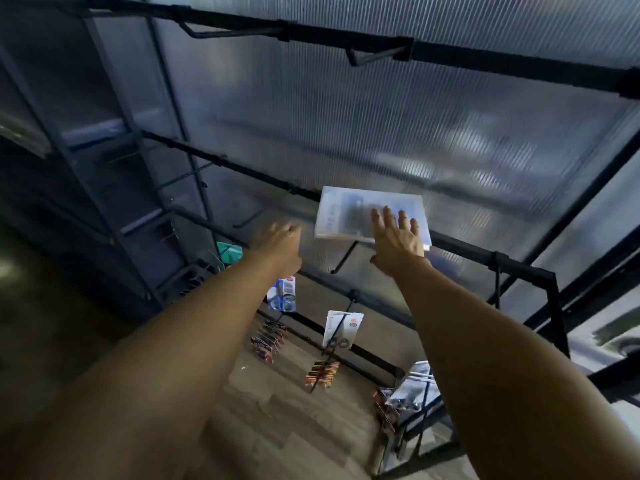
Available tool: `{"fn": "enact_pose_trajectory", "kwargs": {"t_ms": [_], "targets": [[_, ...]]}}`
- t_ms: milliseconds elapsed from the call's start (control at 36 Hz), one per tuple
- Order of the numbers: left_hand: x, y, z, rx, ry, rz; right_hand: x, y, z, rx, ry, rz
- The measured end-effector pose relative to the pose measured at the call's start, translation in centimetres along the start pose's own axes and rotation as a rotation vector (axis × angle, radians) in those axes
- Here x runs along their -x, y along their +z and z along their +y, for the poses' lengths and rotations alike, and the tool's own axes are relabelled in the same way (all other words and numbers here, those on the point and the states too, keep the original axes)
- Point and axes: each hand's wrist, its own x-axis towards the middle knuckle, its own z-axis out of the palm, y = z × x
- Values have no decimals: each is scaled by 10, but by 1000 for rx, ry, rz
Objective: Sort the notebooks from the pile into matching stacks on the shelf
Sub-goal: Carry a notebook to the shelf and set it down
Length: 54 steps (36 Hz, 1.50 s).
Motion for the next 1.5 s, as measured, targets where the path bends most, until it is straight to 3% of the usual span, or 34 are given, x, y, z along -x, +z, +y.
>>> {"fn": "enact_pose_trajectory", "kwargs": {"t_ms": [333, 556, 917, 1278, 1500], "targets": [[15, 1, 4, -14, -110, -1, -14, -6, 17, -20, -149, 158], [53, -9, 2, -11, -251, 43, 13, -39, -23, -19, -323, 197], [169, -1, -68, -34, -615, 11, 64, -66, -157, -22, -758, 273], [264, 11, -183, 57, -816, -1, 100, -48, -297, -17, -903, 158], [306, 16, -289, 80, -821, 24, 100, -44, -404, 8, -897, 138]]}}
